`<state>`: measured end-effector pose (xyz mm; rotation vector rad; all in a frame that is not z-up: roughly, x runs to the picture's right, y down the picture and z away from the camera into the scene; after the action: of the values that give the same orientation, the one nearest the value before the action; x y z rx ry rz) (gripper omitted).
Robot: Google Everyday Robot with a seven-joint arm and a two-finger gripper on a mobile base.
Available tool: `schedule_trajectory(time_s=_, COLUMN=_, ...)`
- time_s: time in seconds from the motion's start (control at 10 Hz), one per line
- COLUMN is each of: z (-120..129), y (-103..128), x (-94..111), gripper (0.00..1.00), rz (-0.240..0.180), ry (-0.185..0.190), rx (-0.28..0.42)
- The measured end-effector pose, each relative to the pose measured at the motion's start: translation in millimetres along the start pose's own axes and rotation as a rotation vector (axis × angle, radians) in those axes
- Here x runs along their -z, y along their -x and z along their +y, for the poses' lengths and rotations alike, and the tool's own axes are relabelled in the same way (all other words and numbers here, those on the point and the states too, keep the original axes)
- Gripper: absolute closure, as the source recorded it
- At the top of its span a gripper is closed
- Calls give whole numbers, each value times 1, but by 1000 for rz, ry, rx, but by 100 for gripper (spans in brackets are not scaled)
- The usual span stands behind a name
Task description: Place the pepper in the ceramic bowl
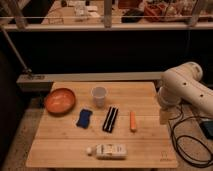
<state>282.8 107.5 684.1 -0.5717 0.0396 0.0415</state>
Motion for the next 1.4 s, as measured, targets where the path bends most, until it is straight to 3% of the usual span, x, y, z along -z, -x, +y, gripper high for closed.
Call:
schedule_trajectory(time_s=0.2, z=0, y=0, x=0, gripper=20, rz=-1, ry=0, rx=1)
schedule_trajectory(time_s=0.6, z=-2, y=33, x=-7, gripper=20, rz=-32, ry=-8, rx=92)
schedule_trajectory(time_s=1.4, z=-5, y=54, x=-24, gripper=20, rz=-62, ry=-22, rx=220)
